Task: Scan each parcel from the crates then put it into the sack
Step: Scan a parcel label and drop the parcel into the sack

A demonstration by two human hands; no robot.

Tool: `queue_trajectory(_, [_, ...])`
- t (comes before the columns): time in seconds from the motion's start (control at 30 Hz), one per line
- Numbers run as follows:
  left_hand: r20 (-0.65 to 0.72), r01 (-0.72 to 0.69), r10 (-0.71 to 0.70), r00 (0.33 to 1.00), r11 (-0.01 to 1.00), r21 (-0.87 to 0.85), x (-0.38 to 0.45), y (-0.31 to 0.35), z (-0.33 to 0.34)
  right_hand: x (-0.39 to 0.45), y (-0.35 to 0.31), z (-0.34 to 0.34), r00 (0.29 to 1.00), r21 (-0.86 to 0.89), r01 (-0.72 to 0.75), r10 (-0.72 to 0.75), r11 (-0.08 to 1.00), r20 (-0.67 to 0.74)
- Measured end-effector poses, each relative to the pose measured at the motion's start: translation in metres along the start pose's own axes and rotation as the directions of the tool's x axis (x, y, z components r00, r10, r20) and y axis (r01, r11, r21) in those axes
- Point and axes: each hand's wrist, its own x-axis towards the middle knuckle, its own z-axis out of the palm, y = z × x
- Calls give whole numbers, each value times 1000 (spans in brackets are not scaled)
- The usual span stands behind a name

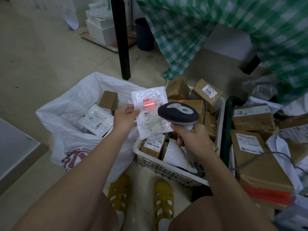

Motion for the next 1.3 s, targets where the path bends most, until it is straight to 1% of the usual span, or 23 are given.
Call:
queue_trajectory(0.33, [-4,-10,10,1000,1000,4,1,-1,-2,-1,-1,-1,1000,-21,14,-14,1000,27])
queue_trajectory(0.47, [-12,-18,18,1000,1000,-11,2,0,-3,0,1,1,1000,-26,9,-9,1000,3])
queue_trajectory(0.57, [-46,-7,5,999,999,-43,6,-1,-9,4,1,6,1000,-21,9,-9,1000,-17])
queue_trajectory(0.67, [-127,13,-26,992,995,-96,17,-5,-25,14,-1,17,999,22,-5,6,1000,-52])
queue_trajectory(0.73, [-222,23,-55,973,990,-142,31,-11,-42,23,-2,25,997,41,-21,24,999,-74])
queue_trajectory(0.8, [-353,8,-72,933,984,-178,50,-17,-65,31,0,32,996,33,-40,42,999,-81])
queue_trajectory(0.83, [-418,1,-72,906,986,-168,58,-19,-76,34,2,35,996,22,-47,48,999,-77])
queue_trajectory(0.87, [-464,0,-72,883,988,-153,67,-23,-85,37,3,38,996,10,-53,53,999,-72])
queue_trajectory(0.9, [-480,15,-85,873,989,-146,71,-25,-92,40,5,40,996,1,-55,55,998,-69])
queue_trajectory(0.97, [-429,131,-158,889,987,-93,75,-33,-101,44,7,44,996,-5,-62,62,998,-66])
queue_trajectory(1.03, [-352,250,-220,910,967,42,78,-48,-105,47,7,48,995,3,-74,74,997,-61])
queue_trajectory(1.1, [-294,277,-220,930,946,167,77,-54,-105,50,7,48,995,1,-83,83,997,-58])
queue_trajectory(1.17, [-206,232,-178,962,932,280,73,-50,-97,51,8,47,994,12,-94,95,995,-63])
queue_trajectory(1.23, [-85,133,-108,991,908,398,65,-41,-83,52,9,41,990,41,-114,117,993,-75])
queue_trajectory(1.3, [50,16,-40,998,911,411,55,-34,-66,54,13,32,986,40,-126,129,991,-103])
